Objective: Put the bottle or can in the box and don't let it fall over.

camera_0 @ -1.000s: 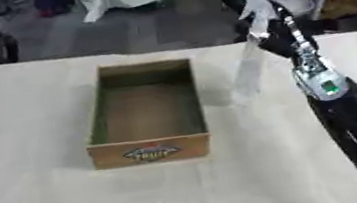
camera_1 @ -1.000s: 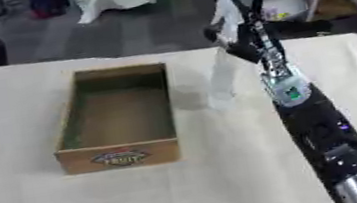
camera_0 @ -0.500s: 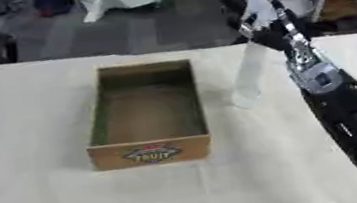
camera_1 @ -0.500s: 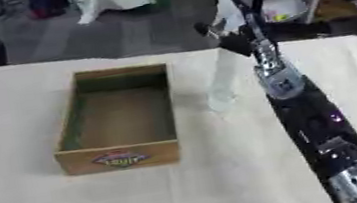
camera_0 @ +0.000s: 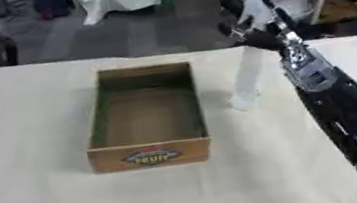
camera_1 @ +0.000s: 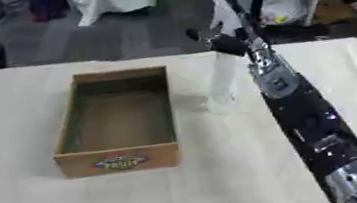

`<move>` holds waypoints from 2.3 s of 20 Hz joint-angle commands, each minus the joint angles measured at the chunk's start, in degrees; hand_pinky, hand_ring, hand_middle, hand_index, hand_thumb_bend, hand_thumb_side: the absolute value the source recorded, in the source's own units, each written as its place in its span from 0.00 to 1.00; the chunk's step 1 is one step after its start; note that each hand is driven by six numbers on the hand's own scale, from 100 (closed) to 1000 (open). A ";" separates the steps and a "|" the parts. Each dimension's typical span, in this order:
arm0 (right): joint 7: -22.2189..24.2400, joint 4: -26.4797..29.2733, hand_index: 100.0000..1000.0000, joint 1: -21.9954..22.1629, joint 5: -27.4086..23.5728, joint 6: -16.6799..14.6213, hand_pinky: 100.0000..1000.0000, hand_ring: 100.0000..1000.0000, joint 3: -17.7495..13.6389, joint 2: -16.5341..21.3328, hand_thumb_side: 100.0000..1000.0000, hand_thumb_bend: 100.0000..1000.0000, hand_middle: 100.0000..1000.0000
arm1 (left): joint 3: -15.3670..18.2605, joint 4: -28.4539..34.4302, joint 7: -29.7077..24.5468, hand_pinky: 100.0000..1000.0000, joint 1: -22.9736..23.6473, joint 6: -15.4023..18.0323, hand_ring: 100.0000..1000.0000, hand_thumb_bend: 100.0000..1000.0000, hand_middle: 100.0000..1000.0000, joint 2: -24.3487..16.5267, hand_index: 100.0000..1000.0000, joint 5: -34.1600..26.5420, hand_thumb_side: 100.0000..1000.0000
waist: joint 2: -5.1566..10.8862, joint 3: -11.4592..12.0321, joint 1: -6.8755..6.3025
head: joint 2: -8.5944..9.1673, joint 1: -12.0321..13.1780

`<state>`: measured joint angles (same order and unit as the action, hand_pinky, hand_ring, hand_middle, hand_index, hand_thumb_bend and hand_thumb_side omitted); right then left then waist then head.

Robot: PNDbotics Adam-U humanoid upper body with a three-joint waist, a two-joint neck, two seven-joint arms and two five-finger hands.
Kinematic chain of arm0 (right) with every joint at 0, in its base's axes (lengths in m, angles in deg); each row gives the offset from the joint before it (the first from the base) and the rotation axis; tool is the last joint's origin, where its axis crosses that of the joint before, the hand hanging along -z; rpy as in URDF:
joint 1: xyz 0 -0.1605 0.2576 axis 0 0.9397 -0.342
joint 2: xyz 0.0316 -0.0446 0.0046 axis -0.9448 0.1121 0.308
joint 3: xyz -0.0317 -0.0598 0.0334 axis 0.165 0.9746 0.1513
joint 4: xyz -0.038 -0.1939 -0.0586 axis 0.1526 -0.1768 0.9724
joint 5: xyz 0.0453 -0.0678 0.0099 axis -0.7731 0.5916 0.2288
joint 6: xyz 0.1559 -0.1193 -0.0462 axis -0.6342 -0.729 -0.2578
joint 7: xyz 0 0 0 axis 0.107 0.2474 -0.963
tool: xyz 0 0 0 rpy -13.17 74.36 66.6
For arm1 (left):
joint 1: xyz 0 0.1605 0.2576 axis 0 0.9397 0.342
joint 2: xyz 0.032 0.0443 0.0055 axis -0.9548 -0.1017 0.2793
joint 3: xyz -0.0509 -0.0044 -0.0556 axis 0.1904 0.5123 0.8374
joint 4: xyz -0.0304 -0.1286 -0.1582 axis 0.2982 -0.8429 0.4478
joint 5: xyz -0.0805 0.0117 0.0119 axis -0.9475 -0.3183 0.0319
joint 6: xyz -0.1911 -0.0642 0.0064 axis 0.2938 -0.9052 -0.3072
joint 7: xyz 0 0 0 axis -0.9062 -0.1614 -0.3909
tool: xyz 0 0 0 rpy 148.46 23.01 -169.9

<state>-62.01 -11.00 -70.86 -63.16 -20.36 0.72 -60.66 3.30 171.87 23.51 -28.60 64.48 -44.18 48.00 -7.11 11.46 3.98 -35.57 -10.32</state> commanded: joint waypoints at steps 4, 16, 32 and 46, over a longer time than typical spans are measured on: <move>0.66 0.47 0.86 -1.52 0.02 -0.52 0.61 0.73 -0.26 1.40 0.30 0.60 0.71 | -0.14 1.26 -0.14 0.70 -0.80 0.06 0.75 0.45 0.64 -0.83 0.83 0.05 0.72 | 0.40 0.10 -0.22 | 0.96 -0.25; -3.70 0.73 0.42 -1.30 -1.38 -1.21 0.46 0.48 -0.57 1.68 0.37 0.59 0.24 | -0.07 1.26 -0.03 0.70 -0.83 0.06 0.75 0.45 0.64 -0.89 0.83 0.03 0.72 | 0.49 0.08 -0.30 | 1.08 -0.22; -2.55 -0.16 0.92 -1.35 3.13 0.22 0.60 0.77 -0.27 1.67 0.42 0.64 0.81 | 0.02 1.37 0.03 0.71 -0.81 0.09 0.75 0.45 0.64 -0.93 0.83 0.02 0.72 | 0.61 0.18 -0.38 | 1.31 -0.30; -0.89 1.06 0.97 -2.48 2.68 -0.46 0.61 0.79 0.13 1.24 0.37 0.62 0.82 | -0.04 1.37 -0.06 0.71 -0.77 0.07 0.75 0.45 0.64 -0.92 0.83 0.00 0.72 | 0.55 0.51 -0.29 | 1.44 -0.48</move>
<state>-63.17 -11.34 -71.81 -60.07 -20.71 0.81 -60.83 3.04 172.04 23.51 -28.83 64.48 -44.19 48.00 -7.13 11.95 3.97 -34.90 -10.68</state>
